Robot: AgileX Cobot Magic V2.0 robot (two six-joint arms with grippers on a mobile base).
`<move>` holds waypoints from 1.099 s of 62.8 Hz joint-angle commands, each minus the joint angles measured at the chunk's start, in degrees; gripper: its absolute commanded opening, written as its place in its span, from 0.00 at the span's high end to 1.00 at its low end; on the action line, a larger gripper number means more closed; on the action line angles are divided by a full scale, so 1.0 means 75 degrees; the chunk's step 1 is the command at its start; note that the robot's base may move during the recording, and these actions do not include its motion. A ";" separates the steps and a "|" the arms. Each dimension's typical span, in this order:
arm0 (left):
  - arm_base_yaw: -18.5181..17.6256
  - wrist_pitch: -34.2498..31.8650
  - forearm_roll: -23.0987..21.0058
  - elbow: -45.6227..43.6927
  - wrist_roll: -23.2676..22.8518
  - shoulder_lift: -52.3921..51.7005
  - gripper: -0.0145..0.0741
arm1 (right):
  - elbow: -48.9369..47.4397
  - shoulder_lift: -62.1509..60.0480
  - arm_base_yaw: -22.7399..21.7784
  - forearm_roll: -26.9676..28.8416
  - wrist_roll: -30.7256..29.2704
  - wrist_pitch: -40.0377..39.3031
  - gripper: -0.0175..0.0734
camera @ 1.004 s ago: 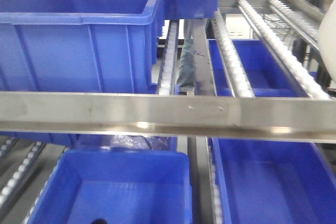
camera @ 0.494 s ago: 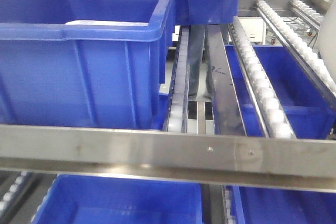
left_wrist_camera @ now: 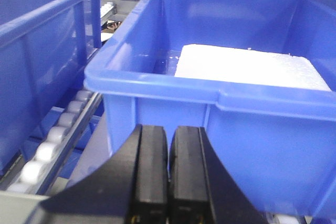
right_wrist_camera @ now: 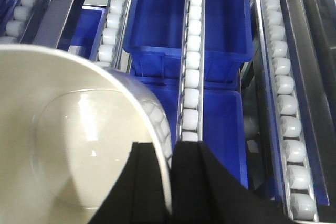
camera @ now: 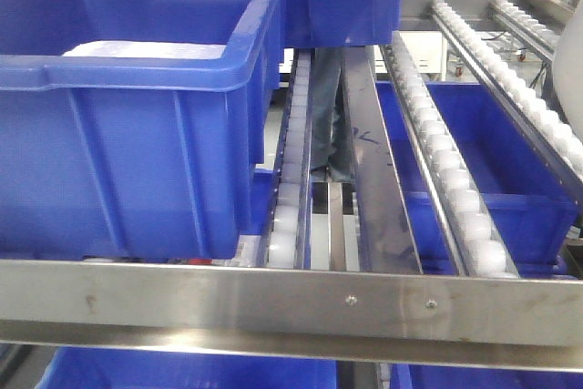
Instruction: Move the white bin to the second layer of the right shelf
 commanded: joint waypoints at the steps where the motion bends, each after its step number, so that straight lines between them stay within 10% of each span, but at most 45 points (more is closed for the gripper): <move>1: -0.0055 -0.0635 -0.0006 0.0214 -0.0040 -0.0136 0.74 | -0.0236 -0.0017 -0.0021 -0.0016 0.0049 -0.0718 0.75; 69: -0.0055 -0.0635 -0.0006 0.0214 -0.0040 -0.0136 0.74 | -0.0673 0.2753 -0.0555 0.0791 -0.0165 -0.1835 0.75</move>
